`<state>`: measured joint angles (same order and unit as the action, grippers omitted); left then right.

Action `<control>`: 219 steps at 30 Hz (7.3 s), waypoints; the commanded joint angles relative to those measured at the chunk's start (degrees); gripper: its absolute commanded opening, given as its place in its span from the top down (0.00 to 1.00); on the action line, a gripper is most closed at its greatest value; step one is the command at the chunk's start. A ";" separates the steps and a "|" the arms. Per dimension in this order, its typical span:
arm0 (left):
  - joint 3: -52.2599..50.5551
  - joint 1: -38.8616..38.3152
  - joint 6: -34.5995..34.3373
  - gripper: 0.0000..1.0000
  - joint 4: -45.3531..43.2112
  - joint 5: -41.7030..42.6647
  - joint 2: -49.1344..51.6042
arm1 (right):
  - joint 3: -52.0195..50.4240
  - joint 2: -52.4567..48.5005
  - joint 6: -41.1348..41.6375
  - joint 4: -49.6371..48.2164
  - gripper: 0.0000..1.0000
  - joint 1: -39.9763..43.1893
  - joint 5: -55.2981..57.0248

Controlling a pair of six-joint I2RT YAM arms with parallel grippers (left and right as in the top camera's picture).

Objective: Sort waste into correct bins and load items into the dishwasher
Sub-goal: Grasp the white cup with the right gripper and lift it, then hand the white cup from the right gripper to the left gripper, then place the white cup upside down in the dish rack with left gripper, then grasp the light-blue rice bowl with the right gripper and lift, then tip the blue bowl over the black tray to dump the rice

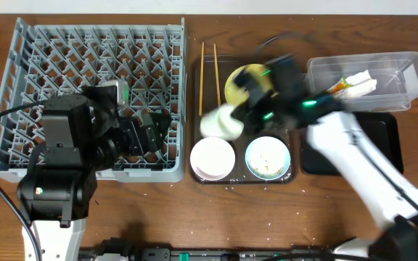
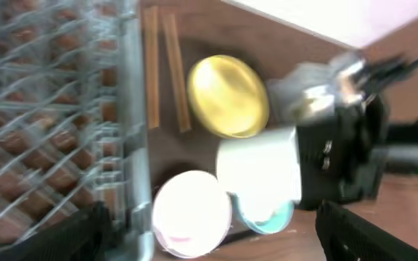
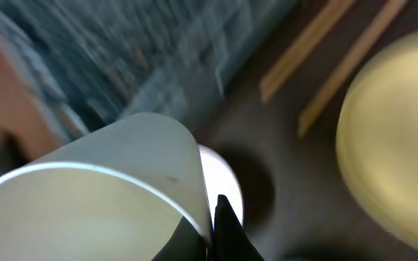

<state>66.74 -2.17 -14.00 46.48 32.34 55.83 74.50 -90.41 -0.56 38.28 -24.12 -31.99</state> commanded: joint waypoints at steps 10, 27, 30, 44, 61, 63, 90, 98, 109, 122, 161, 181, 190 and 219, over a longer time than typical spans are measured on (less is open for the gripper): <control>0.61 -0.09 -6.71 0.09 -12.87 32.54 2.75 | 1.14 2.78 6.32 -18.56 0.99 9.14 -50.88; 0.61 -6.38 -6.71 0.17 -14.03 36.50 4.28 | 1.14 2.75 12.11 -29.81 0.99 -0.42 -47.56; 0.61 -6.38 -6.71 0.32 -14.03 36.50 4.28 | 1.14 2.78 13.40 -30.21 0.99 -0.44 -44.81; 0.61 -5.49 -0.98 0.45 -8.46 22.40 3.93 | 1.14 3.21 13.42 -29.59 0.39 4.87 -40.59; 1.31 10.32 -8.22 0.43 15.85 -37.51 2.73 | 1.14 5.38 6.03 10.10 0.30 8.83 -0.87; 1.31 10.97 -8.20 0.43 15.65 -37.53 5.22 | 1.14 5.38 6.05 9.92 0.30 6.73 2.01; 1.33 10.99 -5.97 0.09 13.29 -23.91 25.68 | 1.14 5.38 6.05 9.90 0.27 0.79 5.20; 2.45 10.19 -0.02 0.13 14.10 -14.12 15.91 | 1.09 4.42 6.99 11.45 0.37 -2.34 11.13; 3.10 2.95 6.10 0.13 13.49 -12.00 -3.39 | 1.07 -7.74 14.56 5.01 0.50 -15.45 32.72; 2.86 2.71 6.08 0.13 15.15 -7.23 -5.73 | 1.14 -11.47 25.33 14.10 0.69 -10.82 32.81; 2.86 2.71 6.08 0.12 13.66 -7.26 2.10 | -7.32 -1.86 1.75 13.05 0.99 34.75 -22.01; 2.86 2.71 6.10 0.12 13.70 -7.26 3.63 | -24.39 -1.84 4.24 -12.04 0.99 53.20 -50.07; 2.86 2.71 6.08 0.12 13.73 -7.23 3.63 | -24.52 -1.84 4.17 -10.69 0.99 52.98 -51.12; 2.89 2.71 6.08 0.13 14.32 -7.21 3.58 | -23.93 -1.77 -0.92 -6.10 0.99 49.09 -50.77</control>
<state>68.60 0.62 -8.88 60.49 24.12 59.42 50.06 -92.51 3.42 31.81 25.91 -78.02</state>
